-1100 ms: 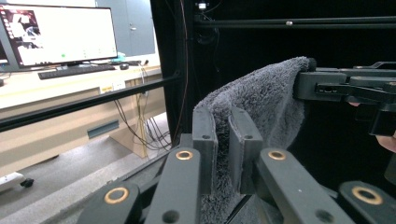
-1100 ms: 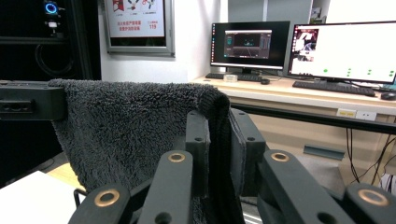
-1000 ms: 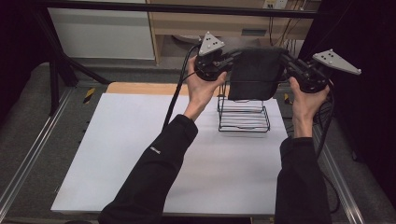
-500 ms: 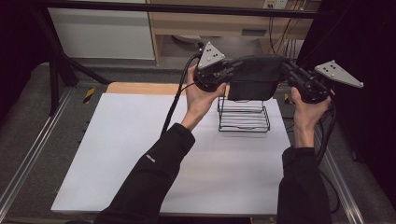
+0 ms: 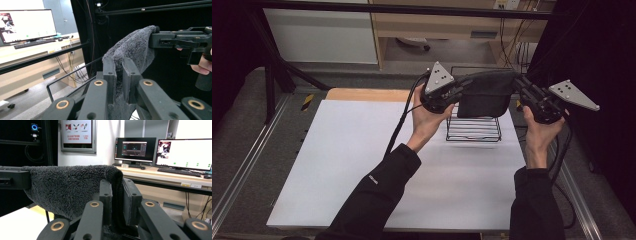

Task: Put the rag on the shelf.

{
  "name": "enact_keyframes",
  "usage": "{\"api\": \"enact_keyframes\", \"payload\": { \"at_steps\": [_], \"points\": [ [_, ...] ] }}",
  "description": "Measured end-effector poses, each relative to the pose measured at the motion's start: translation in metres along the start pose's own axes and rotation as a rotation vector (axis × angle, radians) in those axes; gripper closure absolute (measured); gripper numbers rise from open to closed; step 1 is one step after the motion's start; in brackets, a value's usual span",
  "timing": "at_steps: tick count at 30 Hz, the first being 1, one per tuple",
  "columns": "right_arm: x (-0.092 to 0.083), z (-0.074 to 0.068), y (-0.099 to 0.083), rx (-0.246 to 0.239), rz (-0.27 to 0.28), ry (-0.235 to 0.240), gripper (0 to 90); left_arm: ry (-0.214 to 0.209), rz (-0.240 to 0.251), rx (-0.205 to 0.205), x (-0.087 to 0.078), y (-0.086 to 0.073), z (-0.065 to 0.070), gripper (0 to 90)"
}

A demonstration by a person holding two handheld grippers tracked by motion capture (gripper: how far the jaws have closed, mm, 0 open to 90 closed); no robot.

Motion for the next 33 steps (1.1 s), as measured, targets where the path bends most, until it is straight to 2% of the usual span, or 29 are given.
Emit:
{"api": "enact_keyframes", "payload": {
  "at_steps": [2,4,12,15,17,20,26,33],
  "points": [
    [0.004,0.000,0.005,-0.009,-0.005,-0.005,80.1,0.010,0.000,-0.005,0.002,0.006,-0.005,82.3],
    [0.009,0.001,0.010,-0.013,-0.011,-0.010,80.1,0.019,-0.002,-0.027,0.004,0.011,-0.010,82.3],
    [0.033,0.005,0.028,-0.009,-0.030,-0.032,80.4,0.051,-0.004,-0.070,0.014,0.025,-0.032,82.4],
    [0.038,0.005,0.036,-0.007,-0.014,-0.031,80.4,0.049,0.003,-0.076,0.014,0.032,-0.036,82.5],
    [0.037,0.004,0.038,-0.014,-0.009,-0.028,80.3,0.043,0.000,-0.063,0.012,0.034,-0.034,82.4],
    [0.029,0.004,0.034,-0.015,-0.006,-0.022,80.2,0.023,-0.011,-0.041,0.009,0.030,-0.023,82.4],
    [0.011,0.008,0.014,0.008,0.000,-0.020,80.2,-0.012,-0.021,-0.025,0.008,0.015,-0.002,82.4],
    [-0.004,0.006,-0.005,0.005,0.020,-0.007,80.1,-0.023,-0.043,-0.006,0.004,-0.007,0.010,82.4]
  ]
}}
Point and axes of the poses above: each handheld gripper's, and its own axes: x roughly forward along the jaws, y roughly out of its top, z roughly to its right, the point moved 10 cm from there along x, roughly forward along the jaws, and after that the axes turned 4 degrees about z, right-handed, at the moved point
